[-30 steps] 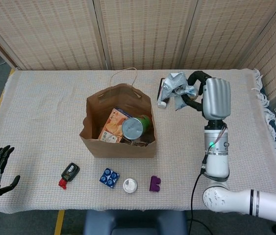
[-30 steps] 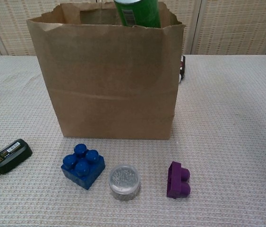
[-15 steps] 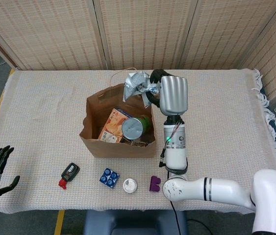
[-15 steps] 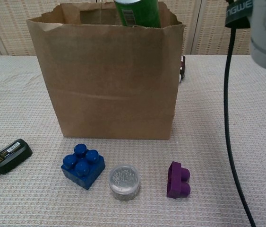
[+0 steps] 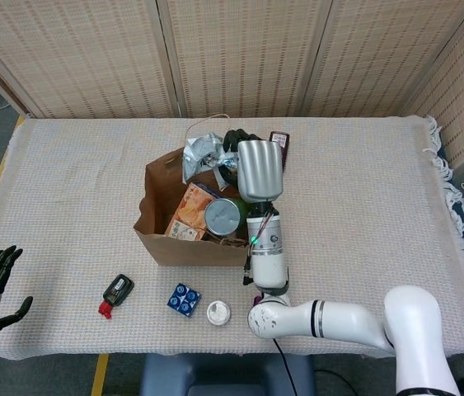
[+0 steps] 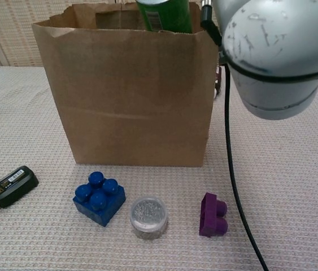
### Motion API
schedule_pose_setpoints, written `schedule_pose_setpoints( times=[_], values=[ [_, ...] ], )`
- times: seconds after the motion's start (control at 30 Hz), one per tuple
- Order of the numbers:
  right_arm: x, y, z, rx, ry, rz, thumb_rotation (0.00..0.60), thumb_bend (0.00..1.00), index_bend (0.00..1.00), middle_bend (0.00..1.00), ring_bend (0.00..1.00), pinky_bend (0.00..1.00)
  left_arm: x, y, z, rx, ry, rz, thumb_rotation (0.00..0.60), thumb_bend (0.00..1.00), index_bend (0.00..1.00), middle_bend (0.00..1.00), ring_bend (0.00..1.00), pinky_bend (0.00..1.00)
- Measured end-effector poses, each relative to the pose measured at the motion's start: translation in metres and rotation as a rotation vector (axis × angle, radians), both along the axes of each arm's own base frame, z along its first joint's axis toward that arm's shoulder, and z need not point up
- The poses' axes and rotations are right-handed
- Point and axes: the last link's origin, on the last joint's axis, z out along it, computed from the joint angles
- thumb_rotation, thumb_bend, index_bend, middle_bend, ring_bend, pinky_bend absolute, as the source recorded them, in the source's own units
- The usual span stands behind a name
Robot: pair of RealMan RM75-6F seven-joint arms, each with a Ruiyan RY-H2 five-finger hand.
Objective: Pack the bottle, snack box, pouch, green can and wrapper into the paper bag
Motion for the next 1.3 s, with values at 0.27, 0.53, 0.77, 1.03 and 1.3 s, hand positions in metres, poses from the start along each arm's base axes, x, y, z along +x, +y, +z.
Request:
schedule_pose_setpoints(
  times=[0.27,0.53,0.77,1.03,1.3],
  values=[
    [0.0,0.004,-0.021,0.133,0.045,-0.054,0.6,0.18,0.0,0.11,0.01,0.25,0.0,0.0,0.0,-0.001,0.0,0.0,0.6,0.33,0.0,0.0,0.0,0.0],
    [-0.003,0.004,-0.006,0.121,0.017,-0.042,0.6,0.15,0.0,0.09,0.0,0.2,0.0,0.0,0.0,-0.001,0.004,0.001,0.6,0.33,0.0,0.0,0.0,0.0],
    [-0.009,0.002,0.01,0.111,-0.014,-0.06,0.6,0.04,0.0,0.04,0.0,0.16,0.0,0.0,0.0,0.001,0.009,0.002,0.6,0.33,0.0,0.0,0.0,0.0],
    [-0.02,0.004,0.015,0.133,0.001,-0.074,0.6,0.02,0.0,0.04,0.0,0.15,0.0,-0.001,0.0,0.004,0.013,0.002,0.6,0.33,0.0,0.0,0.0,0.0],
    [-0.025,0.004,0.019,0.11,0.038,-0.099,0.6,0.03,0.0,0.02,0.0,0.12,0.0,0.0,-0.001,0.003,0.014,0.002,0.6,0.33,0.0,0.0,0.0,0.0]
  ],
)
